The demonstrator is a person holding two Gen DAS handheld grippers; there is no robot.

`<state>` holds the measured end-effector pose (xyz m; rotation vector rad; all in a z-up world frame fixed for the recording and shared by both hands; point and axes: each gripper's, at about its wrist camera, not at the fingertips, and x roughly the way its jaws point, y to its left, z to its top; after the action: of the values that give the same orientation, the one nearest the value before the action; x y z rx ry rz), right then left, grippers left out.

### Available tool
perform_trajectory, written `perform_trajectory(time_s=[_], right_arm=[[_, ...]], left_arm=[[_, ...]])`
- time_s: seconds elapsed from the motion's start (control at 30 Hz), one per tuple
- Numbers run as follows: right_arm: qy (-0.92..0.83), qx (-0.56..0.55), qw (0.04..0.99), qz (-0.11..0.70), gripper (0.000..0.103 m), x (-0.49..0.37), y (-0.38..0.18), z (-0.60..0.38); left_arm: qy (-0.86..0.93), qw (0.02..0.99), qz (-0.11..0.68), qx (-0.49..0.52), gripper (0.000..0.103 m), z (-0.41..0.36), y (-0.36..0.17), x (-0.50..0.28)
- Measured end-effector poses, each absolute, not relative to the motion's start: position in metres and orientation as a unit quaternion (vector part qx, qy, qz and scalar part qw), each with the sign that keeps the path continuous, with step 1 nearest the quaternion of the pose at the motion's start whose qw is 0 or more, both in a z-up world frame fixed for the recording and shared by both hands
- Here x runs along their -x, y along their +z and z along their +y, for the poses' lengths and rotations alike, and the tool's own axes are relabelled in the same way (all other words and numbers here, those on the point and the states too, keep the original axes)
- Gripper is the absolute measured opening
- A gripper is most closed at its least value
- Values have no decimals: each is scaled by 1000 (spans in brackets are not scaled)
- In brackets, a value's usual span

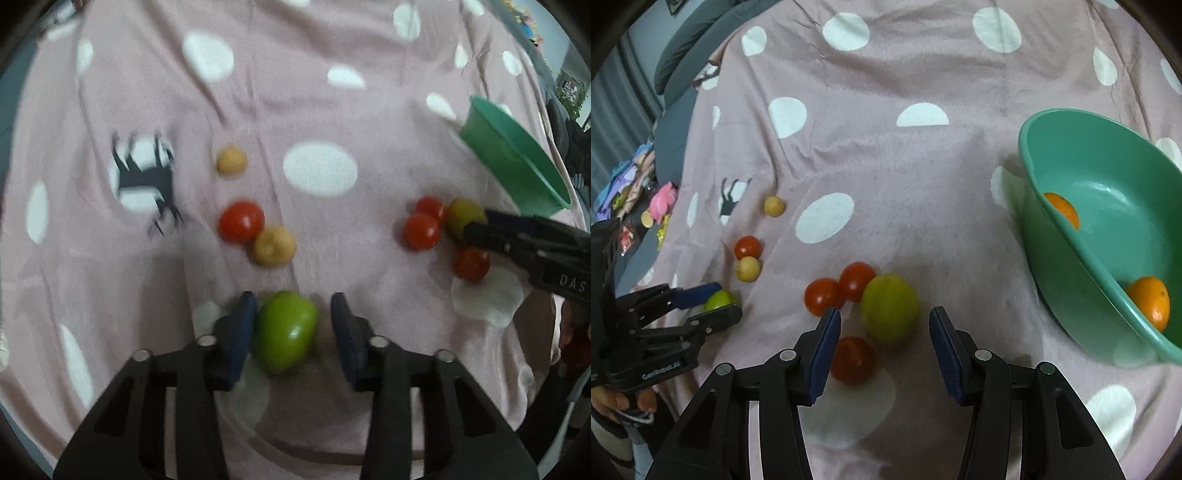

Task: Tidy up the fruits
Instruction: 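Grasp the green fruit with the left tool while the right tool grasps the yellow-green fruit, then carry both fruits over the green bowl and open both tools to release them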

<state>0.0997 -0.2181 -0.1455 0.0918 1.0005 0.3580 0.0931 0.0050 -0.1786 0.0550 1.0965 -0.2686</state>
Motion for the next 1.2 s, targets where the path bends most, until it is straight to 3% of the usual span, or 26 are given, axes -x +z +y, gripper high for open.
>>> perform_trajectory(time_s=[0.3,0.53,1.2], right_arm=[[168,-10,865,473,49,-110,-148,-211],[179,8,859,480,37,-113,-157,-205],[212,-56,874,433,35,-69,-123,-214]], left_arm=[[-140,850,506,-36,34,8,-178,-94],[-139,851,506,-31,34,6,-180,-93],[-158,861,483,20,34,3,-139,-67]])
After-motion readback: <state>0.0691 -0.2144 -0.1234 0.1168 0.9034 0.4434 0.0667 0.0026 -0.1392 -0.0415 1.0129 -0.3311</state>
